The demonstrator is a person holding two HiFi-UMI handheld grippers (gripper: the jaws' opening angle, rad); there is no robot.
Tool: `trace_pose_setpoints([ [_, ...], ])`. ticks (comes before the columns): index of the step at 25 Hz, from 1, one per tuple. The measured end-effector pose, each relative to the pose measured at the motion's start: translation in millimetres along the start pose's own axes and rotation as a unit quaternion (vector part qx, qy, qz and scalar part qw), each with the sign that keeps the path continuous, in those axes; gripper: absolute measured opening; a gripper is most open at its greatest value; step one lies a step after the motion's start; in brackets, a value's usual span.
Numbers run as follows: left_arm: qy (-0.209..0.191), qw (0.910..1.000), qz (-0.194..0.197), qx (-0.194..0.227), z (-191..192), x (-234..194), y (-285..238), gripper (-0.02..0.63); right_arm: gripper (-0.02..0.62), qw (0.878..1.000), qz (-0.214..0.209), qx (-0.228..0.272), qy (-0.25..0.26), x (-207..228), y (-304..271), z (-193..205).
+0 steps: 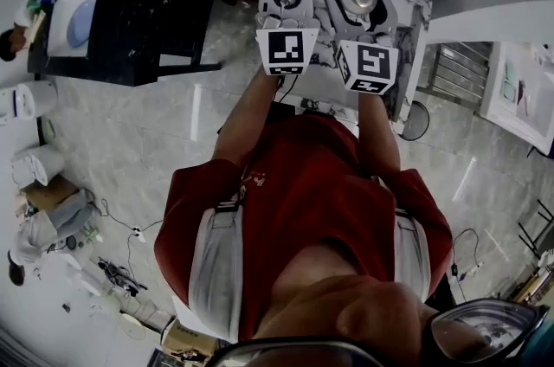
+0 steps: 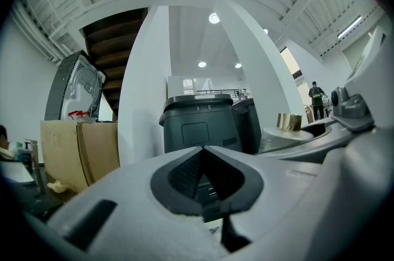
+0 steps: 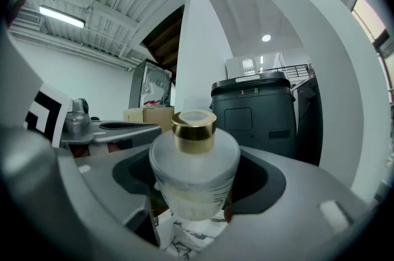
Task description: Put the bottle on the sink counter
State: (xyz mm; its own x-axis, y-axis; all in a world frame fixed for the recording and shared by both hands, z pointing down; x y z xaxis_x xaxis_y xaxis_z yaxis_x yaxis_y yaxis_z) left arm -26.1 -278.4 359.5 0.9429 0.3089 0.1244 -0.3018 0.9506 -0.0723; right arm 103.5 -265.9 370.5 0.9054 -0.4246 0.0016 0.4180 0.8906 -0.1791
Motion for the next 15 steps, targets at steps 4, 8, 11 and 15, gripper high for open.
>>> trace_pose_setpoints([
  [4,0.006,0.9999,0.003,-0.008,10,-15,-6,0.003,0.337,1.0,0.004,-0.013,-0.004,-7,-18,8],
  [8,0.016,0.9997,0.008,-0.014,19,-29,-11,0.003,0.337,1.0,0.01,-0.028,-0.009,-12,-31,15],
  [11,0.024,0.9995,0.011,-0.016,25,-38,-16,0.003,0.337,0.999,0.015,-0.036,-0.009,-14,-41,20],
  [15,0.026,0.9993,0.017,-0.021,35,-46,-21,0.003,0.337,0.998,0.024,-0.049,-0.011,-18,-53,30],
])
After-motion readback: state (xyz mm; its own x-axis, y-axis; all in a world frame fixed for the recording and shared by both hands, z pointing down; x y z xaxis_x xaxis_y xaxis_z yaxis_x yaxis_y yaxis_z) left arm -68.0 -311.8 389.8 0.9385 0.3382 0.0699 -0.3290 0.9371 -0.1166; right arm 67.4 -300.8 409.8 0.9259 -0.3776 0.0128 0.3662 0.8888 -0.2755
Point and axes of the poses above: the fingertips, and each gripper's own axes: y backward along the fingers, x to its right, z out of its underside, the point moved 7 cm from there along y, backward along the fingers, and after that the axes turned 7 degrees about -x, right-handed, at the moved point
